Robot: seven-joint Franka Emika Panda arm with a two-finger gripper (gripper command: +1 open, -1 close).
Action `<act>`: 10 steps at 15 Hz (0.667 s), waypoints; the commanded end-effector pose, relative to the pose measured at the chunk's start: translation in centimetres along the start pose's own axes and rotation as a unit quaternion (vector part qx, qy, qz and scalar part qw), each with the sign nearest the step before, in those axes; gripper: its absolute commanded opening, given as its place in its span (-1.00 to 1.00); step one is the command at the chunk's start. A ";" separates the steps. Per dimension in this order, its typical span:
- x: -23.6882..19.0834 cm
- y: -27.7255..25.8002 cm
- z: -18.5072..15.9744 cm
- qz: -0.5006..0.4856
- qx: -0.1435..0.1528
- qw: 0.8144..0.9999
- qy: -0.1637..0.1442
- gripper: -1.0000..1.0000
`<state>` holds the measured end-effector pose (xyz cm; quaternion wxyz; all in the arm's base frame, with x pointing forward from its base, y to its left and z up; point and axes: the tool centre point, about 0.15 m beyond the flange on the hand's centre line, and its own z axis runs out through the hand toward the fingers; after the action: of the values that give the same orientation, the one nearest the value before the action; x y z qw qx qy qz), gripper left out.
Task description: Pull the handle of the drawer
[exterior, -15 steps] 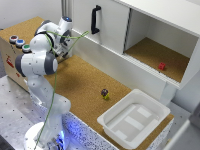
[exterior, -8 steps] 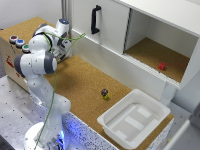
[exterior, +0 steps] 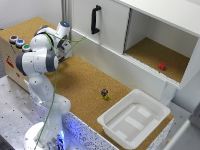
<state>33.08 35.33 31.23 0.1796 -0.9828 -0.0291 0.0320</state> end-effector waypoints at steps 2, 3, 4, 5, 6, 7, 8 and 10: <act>0.4 0.9 1.7 0.016 0.056 0.998 -0.002 1.00; 0.4 0.9 1.7 0.016 0.058 0.998 -0.002 1.00; 0.4 0.8 1.7 0.010 0.057 0.998 0.002 1.00; 0.4 0.7 1.7 0.007 0.055 0.998 0.004 -1.00; 0.4 0.6 1.9 0.005 0.056 0.998 0.001 -1.00; 0.3 0.7 2.2 0.004 0.059 0.998 -0.003 -1.00; 0.3 0.7 2.3 0.001 0.064 0.998 -0.005 -1.00; 0.1 0.7 2.5 -0.004 0.070 0.998 -0.005 -1.00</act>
<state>33.23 35.50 30.42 0.1930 -0.9803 -0.0186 0.0388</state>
